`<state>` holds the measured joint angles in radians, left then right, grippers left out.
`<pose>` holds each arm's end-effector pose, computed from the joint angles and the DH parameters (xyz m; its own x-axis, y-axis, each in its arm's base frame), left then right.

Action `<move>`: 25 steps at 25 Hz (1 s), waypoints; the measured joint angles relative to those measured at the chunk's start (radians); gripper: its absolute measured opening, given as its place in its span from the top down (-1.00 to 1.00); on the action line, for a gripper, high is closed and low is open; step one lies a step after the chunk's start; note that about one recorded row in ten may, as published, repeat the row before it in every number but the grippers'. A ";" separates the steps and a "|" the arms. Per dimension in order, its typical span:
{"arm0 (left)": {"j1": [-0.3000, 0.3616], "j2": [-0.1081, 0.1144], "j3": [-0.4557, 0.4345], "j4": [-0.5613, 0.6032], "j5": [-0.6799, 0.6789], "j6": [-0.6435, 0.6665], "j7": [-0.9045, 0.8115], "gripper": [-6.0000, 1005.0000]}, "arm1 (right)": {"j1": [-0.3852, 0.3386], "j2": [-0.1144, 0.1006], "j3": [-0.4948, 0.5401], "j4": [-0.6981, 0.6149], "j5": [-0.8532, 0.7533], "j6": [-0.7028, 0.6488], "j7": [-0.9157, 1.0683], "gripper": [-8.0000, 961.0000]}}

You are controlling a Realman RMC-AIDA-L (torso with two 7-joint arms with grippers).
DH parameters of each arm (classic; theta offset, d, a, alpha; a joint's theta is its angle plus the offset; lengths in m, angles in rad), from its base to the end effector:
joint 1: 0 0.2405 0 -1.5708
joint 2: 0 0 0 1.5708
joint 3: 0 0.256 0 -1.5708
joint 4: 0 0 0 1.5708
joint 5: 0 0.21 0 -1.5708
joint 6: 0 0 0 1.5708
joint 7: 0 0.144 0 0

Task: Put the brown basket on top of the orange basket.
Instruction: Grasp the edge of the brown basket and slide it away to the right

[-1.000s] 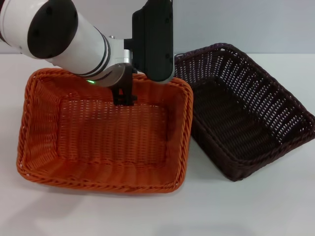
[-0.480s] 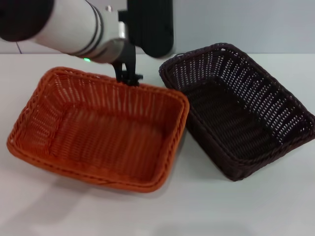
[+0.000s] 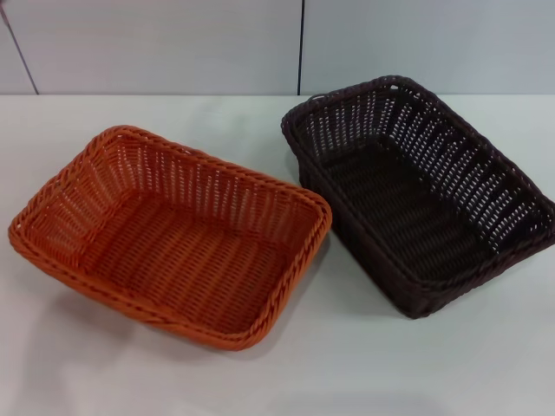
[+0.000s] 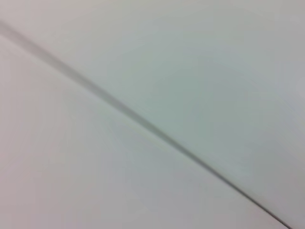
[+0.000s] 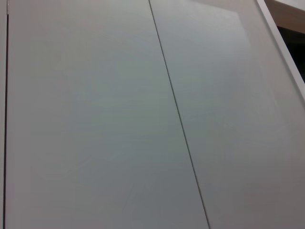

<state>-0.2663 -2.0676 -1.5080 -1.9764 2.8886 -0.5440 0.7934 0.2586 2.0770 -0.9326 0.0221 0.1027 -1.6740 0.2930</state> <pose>-0.0560 0.3603 0.1147 0.9621 -0.2625 -0.0746 -0.1299 -0.2000 -0.9712 0.4021 0.2121 0.1025 0.6686 0.4363 -0.6021 -0.7413 0.4549 -0.4936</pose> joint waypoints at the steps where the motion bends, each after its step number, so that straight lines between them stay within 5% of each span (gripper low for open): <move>1: 0.056 0.000 0.014 -0.010 -0.001 0.098 -0.039 -0.60 | 0.001 0.000 0.001 0.000 0.000 0.000 0.000 -0.71; 3: 0.116 0.001 0.032 -0.006 -0.001 0.208 -0.093 -0.60 | 0.003 0.000 0.003 0.000 0.002 0.001 0.000 -0.71; 4: 0.249 0.003 0.081 0.022 -0.004 0.432 -0.201 -0.60 | 0.004 0.000 0.004 0.000 0.002 0.001 0.000 -0.71; 8: 0.353 0.001 0.126 0.078 -0.008 0.609 -0.255 -0.60 | 0.012 -0.001 0.001 -0.006 0.000 0.001 0.000 -0.71; 9: 0.424 -0.002 0.160 0.159 -0.031 0.775 -0.274 -0.60 | 0.015 -0.001 0.001 -0.007 0.000 0.001 0.000 -0.71; 12: 0.476 0.001 0.180 0.293 -0.149 0.952 -0.290 -0.60 | 0.021 -0.001 -0.004 -0.008 0.000 0.001 0.000 -0.71; 17: 0.477 0.002 0.184 0.519 -0.264 1.133 -0.316 -0.60 | 0.021 -0.001 -0.006 -0.007 -0.001 0.002 -0.003 -0.71; 19: 0.477 0.002 0.184 0.519 -0.264 1.133 -0.316 -0.60 | 0.019 -0.002 -0.006 -0.008 -0.001 0.001 -0.002 -0.71; 22: 0.354 0.004 0.169 0.902 -0.338 1.322 -0.544 -0.60 | 0.019 0.001 -0.002 -0.011 -0.002 -0.006 -0.001 -0.71; 25: 0.296 0.002 0.165 1.055 -0.338 1.445 -0.606 -0.60 | 0.024 0.002 -0.007 -0.011 -0.005 -0.008 -0.001 -0.71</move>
<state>0.0298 -2.0658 -1.3428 -0.9217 2.5501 0.9013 0.1875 0.2824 2.0788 -0.9392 0.0113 0.0981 -1.6821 0.2918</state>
